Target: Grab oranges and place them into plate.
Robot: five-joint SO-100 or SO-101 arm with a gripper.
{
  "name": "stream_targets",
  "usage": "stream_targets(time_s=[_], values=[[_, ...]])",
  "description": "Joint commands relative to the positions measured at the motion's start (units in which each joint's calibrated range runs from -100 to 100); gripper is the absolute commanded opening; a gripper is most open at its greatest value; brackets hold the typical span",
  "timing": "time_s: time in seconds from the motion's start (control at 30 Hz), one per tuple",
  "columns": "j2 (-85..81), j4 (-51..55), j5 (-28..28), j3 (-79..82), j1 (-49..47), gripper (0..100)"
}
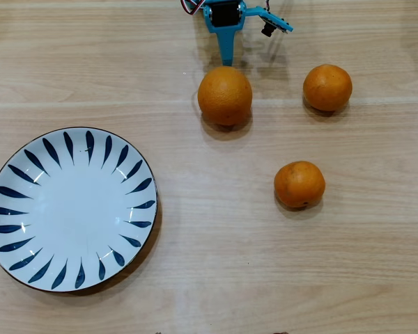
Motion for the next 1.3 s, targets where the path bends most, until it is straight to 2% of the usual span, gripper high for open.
stream_targets(time_s=[0.0, 1.27], values=[[-0.85, -6.1, 0.15, 1.94, 6.52, 2], [-0.85, -6.18, 0.15, 1.94, 6.28, 2]])
